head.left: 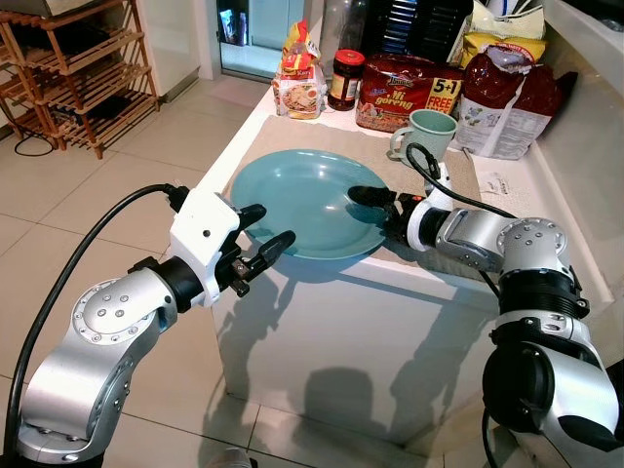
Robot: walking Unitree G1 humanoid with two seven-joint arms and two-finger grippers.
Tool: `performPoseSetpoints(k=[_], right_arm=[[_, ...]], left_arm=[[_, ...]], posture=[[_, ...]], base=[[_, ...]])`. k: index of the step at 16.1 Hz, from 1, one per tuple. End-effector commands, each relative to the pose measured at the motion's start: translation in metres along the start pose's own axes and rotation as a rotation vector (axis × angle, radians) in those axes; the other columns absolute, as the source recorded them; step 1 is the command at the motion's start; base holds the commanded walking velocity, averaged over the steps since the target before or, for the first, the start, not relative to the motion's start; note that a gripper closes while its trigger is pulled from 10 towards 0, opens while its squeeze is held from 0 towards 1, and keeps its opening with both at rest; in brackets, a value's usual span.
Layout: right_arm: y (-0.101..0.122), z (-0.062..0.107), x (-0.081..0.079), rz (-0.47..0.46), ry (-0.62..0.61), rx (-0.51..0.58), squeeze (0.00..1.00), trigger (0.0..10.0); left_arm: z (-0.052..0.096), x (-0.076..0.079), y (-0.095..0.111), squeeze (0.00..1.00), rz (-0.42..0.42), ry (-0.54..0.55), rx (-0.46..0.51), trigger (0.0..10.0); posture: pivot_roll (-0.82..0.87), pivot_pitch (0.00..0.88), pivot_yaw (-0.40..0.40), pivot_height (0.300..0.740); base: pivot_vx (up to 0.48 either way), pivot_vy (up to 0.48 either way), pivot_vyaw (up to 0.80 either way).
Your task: Setting the table
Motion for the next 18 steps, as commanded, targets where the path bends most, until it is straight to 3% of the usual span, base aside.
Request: performPoseSetpoints(k=[1,10,18], right_arm=[[0.0053,0.0032,-0.006,-0.006,0.019,0.004,0.0,0.0],[0.0085,0.0082,-0.0061,-0.052,0.049,-0.004,0.0,0.0],[0.0088,0.0117,-0.0062,-0.079,0.078,0.013,0.0,0.0]], left_arm=[[-0.0021,0.003,0.0048,0.0,-0.014,-0.017,0.008,10.0],[-0.0017,0.0098,0.0041,0.0,-0.003,-0.054,0.005,10.0],[-0.0012,0.005,0.0027,0.0,-0.011,-0.042,-0.003,10.0]], posture=[[0.15,0.0,-0.103,0.74],[0.14,0.0,-0.1,0.74],[0.14,0.0,-0.085,0.74]], base=[[0.0,0.0,0.0],[0.0,0.0,0.0],[0.0,0.0,0.0]])
Point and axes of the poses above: a point about 5 cm out from each wrist's last joint towards the gripper, its own z axis pointing back from the gripper into the wrist, its own y axis along the axis of the wrist's last joint, x = y × z, the point moved 5 cm from there along -z, pointing out of the wrist towards the gripper, and after that the axes turned 10 degrees about -z, right-handed, at the moved point
